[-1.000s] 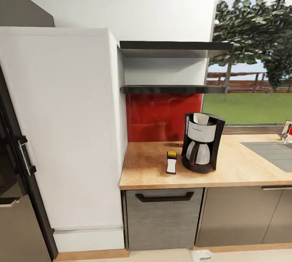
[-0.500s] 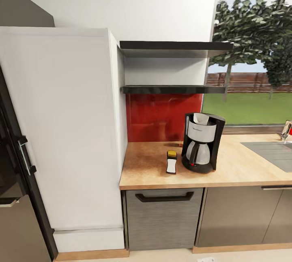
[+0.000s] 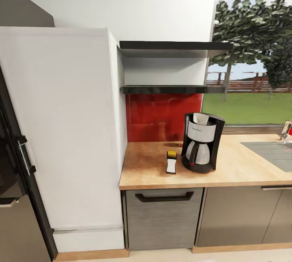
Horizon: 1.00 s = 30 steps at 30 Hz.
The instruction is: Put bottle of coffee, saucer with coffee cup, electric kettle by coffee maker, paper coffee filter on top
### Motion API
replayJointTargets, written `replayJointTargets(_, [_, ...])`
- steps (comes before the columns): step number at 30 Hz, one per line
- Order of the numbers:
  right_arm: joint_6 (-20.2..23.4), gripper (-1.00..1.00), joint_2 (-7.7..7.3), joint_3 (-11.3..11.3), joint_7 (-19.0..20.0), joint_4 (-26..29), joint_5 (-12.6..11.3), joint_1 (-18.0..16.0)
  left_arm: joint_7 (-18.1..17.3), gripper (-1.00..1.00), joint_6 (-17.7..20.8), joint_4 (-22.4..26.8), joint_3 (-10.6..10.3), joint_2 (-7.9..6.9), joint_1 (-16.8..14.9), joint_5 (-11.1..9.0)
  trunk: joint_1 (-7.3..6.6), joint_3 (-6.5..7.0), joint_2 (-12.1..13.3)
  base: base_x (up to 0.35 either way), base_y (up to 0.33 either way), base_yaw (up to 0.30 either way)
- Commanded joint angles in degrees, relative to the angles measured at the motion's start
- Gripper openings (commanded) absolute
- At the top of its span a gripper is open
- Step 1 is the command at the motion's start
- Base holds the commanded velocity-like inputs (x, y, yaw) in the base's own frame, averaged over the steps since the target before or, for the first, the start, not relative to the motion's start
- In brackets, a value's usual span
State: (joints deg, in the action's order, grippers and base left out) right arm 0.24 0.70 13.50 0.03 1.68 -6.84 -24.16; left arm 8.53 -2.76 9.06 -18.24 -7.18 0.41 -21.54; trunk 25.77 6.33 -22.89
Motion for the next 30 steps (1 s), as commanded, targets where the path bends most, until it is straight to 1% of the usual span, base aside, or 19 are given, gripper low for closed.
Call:
replayJointTargets(1, [0.02,1.00,0.00,0.48,0.06,-0.01,-0.61,-0.01,0.23,1.00,-0.07,0.10,-0.52,-0.03,0.05,-0.44,0.02,-0.01,-0.03,0.000,0.000,-0.134])
replayJointTargets(9, [0.02,1.00,0.01,0.41,0.18,-0.01,-0.63,0.04,-0.03,1.00,-0.07,0.15,-0.64,0.06,0.05,-0.26,0.02,0.08,-0.03,0.000,0.000,-0.243])
replayJointTargets(21, [0.02,1.00,0.00,0.39,0.23,-0.01,-0.63,0.07,-0.33,1.00,-0.06,0.22,-0.74,0.12,0.05,-0.31,0.02,0.26,-0.03,0.000,0.000,-0.290])
replayJointTargets(26, [0.02,1.00,-0.07,0.39,0.20,-0.01,-0.63,0.06,-0.35,1.00,-0.06,0.25,-0.89,0.93,0.05,0.03,0.02,0.26,-0.03,0.011,-0.002,-0.300])
replayJointTargets(30, [0.02,1.00,-0.08,0.38,0.15,-0.01,-0.63,0.07,-0.35,1.00,-0.06,0.25,-1.07,1.41,0.04,0.20,0.02,0.26,-0.03,0.160,-0.137,-0.300])
